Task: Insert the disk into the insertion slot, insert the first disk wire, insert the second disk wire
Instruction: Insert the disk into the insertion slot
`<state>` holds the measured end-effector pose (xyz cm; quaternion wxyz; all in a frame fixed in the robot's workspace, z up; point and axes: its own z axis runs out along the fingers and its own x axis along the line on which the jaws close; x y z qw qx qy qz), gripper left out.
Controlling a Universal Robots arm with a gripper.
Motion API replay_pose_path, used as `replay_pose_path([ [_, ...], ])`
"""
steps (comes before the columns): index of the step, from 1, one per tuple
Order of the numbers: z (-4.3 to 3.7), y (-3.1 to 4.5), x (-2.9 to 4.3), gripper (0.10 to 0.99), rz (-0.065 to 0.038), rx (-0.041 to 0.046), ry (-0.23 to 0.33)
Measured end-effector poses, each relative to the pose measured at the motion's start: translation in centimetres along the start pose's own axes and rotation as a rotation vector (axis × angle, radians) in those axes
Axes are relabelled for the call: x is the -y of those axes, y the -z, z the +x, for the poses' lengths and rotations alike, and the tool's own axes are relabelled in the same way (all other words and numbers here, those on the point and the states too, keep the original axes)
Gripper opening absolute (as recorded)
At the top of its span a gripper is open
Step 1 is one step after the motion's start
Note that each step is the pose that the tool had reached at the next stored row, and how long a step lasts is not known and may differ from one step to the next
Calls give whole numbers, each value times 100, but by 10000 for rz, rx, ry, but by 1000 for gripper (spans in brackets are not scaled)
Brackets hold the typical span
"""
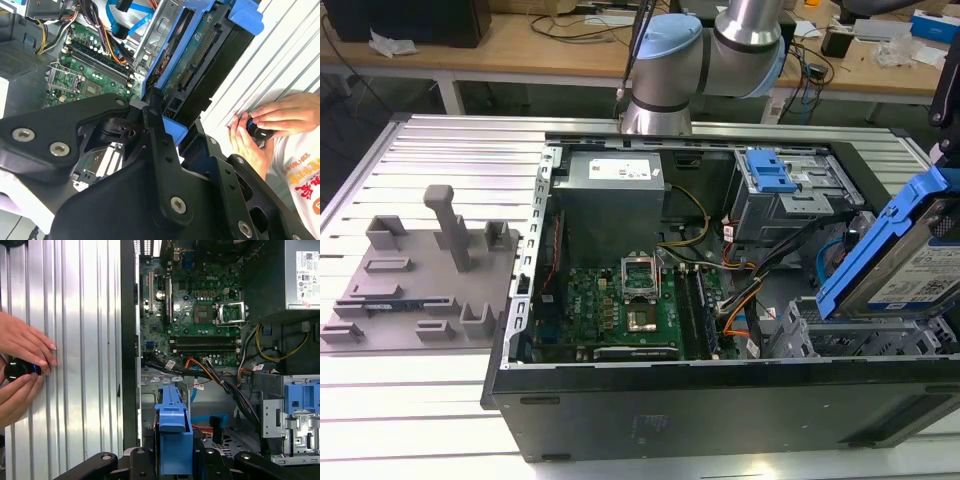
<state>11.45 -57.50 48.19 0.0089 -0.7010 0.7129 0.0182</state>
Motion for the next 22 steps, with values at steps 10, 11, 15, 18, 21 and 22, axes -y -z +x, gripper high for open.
replay_pose_path([
  [10, -138, -45, -4, 365, -3, -5, 97],
  [11, -143, -48, -3, 365, -5, -7, 133],
  [15, -149, -61, -4, 365, -10, -13, 268],
  [18, -150, -62, -4, 365, -10, -11, 270],
  [21, -149, -76, -3, 365, -10, -12, 270],
  [22, -149, -81, -3, 365, -10, -12, 270],
])
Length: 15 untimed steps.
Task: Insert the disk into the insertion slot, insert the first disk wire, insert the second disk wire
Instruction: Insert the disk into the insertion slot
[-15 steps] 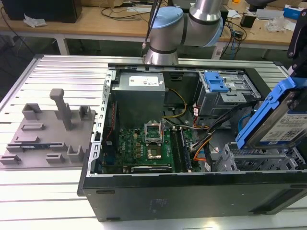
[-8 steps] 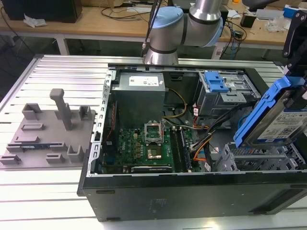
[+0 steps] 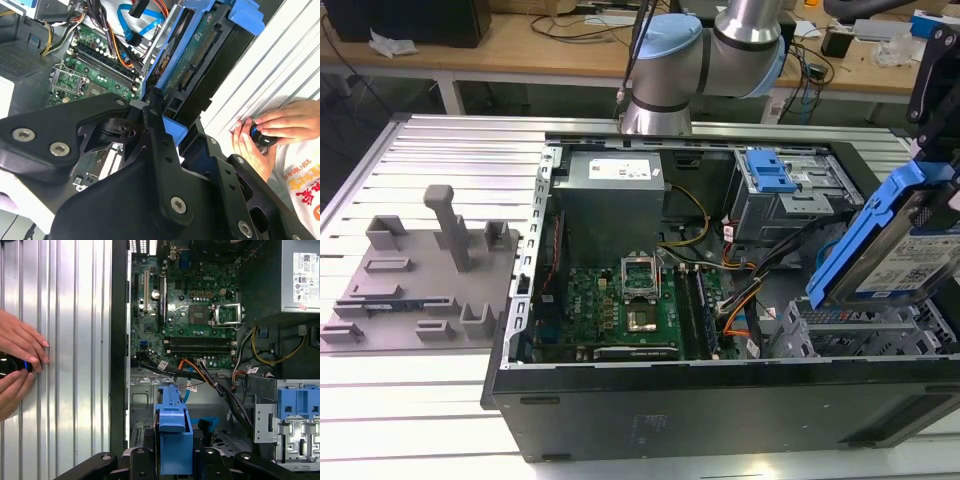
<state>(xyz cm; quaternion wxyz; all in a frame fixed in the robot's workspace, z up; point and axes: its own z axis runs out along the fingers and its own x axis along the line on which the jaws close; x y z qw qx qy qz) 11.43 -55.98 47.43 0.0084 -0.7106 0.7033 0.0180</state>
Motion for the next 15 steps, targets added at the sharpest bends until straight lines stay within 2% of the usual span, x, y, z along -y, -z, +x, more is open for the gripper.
replay_pose_path([
  [15, 5, -111, 12, 365, 0, 1, 0],
])
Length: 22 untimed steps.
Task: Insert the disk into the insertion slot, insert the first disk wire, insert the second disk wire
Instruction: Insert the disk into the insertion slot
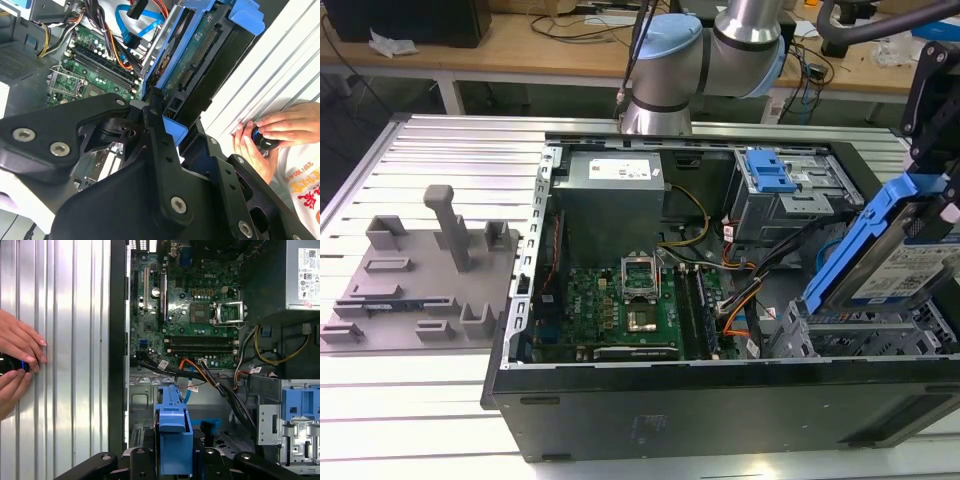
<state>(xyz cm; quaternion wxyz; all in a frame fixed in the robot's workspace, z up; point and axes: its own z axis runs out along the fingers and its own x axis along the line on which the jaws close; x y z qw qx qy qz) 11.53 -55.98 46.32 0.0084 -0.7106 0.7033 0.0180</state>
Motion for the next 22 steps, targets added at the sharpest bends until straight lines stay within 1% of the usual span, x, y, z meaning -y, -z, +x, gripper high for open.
replay_pose_path([
  [8, 3, -75, 14, 365, 1, 0, -31],
  [12, 5, -145, 15, 365, 2, 0, -63],
  [18, 8, -228, 16, 365, 3, 1, -85],
  [19, 10, -259, 17, 365, 3, 1, -87],
  [22, 11, -315, 17, 365, 3, 2, -89],
])
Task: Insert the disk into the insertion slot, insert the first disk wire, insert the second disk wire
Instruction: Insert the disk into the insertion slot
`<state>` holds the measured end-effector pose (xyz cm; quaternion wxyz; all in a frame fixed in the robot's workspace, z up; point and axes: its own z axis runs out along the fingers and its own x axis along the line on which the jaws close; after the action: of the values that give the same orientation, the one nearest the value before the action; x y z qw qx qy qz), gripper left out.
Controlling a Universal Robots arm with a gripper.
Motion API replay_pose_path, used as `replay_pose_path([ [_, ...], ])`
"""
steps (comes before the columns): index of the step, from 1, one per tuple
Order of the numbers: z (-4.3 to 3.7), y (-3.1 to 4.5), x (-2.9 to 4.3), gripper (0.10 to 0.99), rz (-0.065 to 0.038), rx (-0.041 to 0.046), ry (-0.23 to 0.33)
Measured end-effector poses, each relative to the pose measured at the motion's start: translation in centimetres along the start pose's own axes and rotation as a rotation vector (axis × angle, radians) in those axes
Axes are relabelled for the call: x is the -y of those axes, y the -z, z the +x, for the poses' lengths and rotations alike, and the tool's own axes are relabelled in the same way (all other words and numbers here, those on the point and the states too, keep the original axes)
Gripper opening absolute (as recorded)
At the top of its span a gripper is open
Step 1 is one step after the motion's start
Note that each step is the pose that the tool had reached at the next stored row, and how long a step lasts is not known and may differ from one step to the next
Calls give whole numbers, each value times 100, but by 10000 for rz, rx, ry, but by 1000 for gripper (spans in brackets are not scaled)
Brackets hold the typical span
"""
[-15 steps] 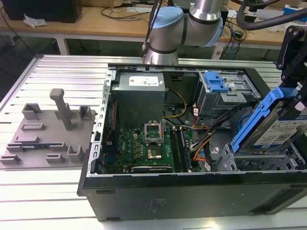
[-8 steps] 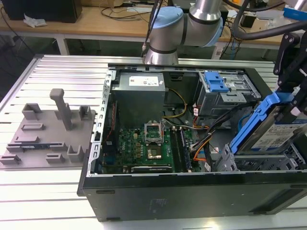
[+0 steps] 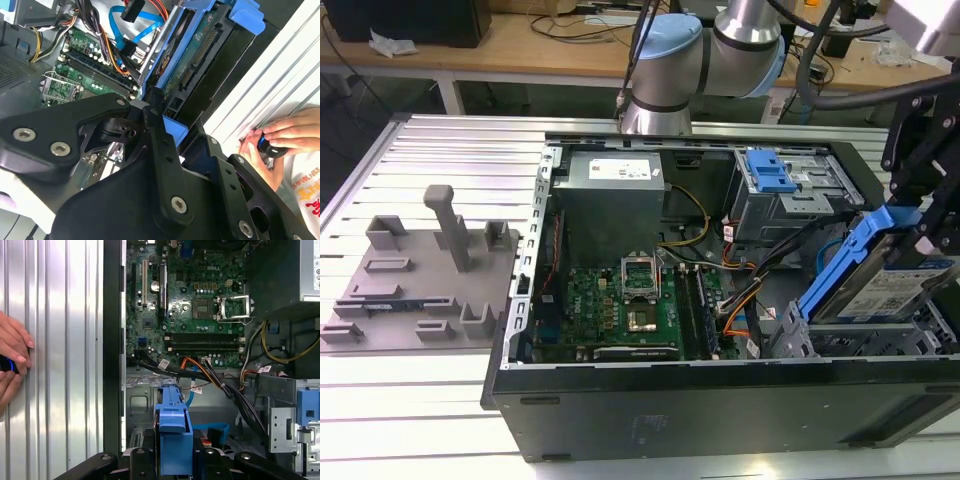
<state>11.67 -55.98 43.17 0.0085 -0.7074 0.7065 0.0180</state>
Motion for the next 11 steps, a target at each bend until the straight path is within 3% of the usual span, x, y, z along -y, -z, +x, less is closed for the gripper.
replay_pose_path([
  [3, 4, -102, 1, 365, 0, 1, 0],
  [10, 12, -262, -15, 365, 0, -4, 1],
  [11, 12, -289, -20, 431, 0, -1, 1],
])
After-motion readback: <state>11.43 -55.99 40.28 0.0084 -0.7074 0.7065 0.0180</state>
